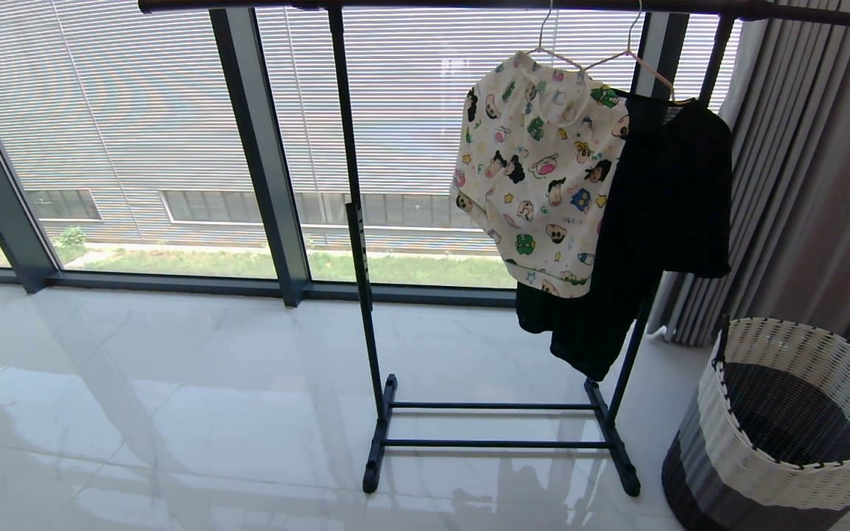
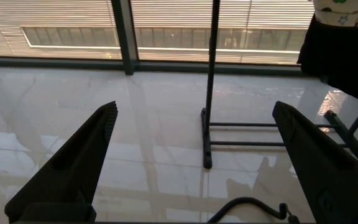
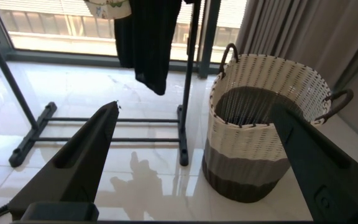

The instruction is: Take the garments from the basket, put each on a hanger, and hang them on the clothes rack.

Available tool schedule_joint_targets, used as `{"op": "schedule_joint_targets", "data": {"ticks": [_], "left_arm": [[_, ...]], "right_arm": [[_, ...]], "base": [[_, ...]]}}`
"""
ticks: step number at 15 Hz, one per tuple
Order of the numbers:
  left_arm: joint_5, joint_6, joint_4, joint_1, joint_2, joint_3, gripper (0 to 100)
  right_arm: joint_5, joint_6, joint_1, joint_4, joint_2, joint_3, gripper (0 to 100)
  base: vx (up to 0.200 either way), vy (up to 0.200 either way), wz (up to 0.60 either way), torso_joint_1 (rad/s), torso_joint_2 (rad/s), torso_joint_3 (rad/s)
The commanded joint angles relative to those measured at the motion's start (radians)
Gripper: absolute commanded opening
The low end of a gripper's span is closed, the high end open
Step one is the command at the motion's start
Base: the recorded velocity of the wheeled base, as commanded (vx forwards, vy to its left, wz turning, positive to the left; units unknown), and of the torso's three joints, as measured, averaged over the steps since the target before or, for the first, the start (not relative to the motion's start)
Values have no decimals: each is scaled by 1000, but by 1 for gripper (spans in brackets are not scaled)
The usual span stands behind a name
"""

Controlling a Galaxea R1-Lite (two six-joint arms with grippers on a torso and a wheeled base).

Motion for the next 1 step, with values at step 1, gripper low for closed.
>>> {"op": "schedule_joint_targets", "data": {"ticks": [1], "left_arm": [[0,0,0,1,0,0,100]], "right_arm": [[0,3,0,-1,0,0,100]], "base": [[0,0,0,0,0,0]]}}
